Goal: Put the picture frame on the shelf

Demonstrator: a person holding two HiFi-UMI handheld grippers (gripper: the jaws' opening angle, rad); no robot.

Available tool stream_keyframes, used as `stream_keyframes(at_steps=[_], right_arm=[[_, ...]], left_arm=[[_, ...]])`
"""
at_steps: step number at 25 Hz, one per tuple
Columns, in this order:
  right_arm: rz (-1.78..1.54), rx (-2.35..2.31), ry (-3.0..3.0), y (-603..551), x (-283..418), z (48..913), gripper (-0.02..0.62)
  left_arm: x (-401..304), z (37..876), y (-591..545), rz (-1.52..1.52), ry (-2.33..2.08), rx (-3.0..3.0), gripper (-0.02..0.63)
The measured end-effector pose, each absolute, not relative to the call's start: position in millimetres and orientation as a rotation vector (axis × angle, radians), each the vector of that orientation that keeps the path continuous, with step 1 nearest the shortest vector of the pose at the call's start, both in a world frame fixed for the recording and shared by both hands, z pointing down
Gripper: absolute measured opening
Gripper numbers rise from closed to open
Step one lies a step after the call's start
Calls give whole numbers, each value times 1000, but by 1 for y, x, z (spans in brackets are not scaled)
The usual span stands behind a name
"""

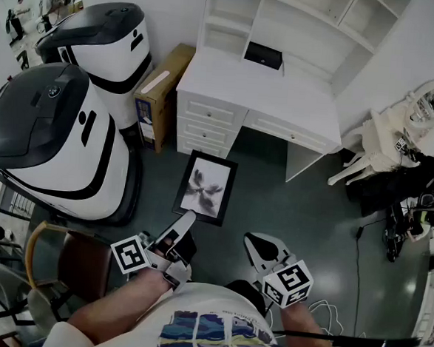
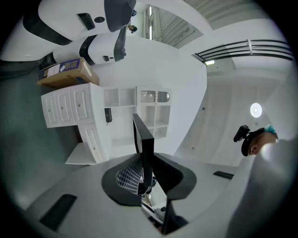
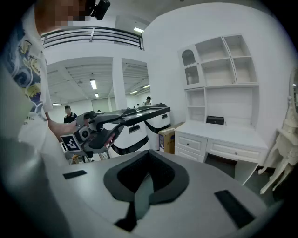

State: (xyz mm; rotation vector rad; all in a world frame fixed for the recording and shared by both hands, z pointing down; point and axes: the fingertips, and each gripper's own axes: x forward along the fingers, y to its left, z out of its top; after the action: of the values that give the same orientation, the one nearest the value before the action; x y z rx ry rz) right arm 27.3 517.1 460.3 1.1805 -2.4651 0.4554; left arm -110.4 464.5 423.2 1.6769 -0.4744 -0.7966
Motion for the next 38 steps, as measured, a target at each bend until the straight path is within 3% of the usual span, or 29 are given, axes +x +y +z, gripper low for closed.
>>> stream_keyframes(at_steps=[15, 17, 19, 23, 30, 38], right_arm=[[487, 1101, -2478, 435, 2, 485, 32], [481, 1077, -2509, 409, 1, 483, 56], [475, 1059, -2542, 381, 4, 480, 124], [444, 1047, -2574, 323, 18, 473, 117], [447, 1048, -2578, 248, 58, 480, 44], [527, 1051, -2554, 183, 73, 499, 35]], left_arm=[[-137, 441, 390, -859, -534, 1642, 76], [-135, 437, 369, -869, -555, 1644, 76], [-131, 433, 348, -872, -576, 1651, 77], [-119, 427, 294, -866, -599, 1675, 76], [-90, 421, 214, -864, -617, 1709, 76], [-75, 429, 121, -849, -647, 1702, 76]])
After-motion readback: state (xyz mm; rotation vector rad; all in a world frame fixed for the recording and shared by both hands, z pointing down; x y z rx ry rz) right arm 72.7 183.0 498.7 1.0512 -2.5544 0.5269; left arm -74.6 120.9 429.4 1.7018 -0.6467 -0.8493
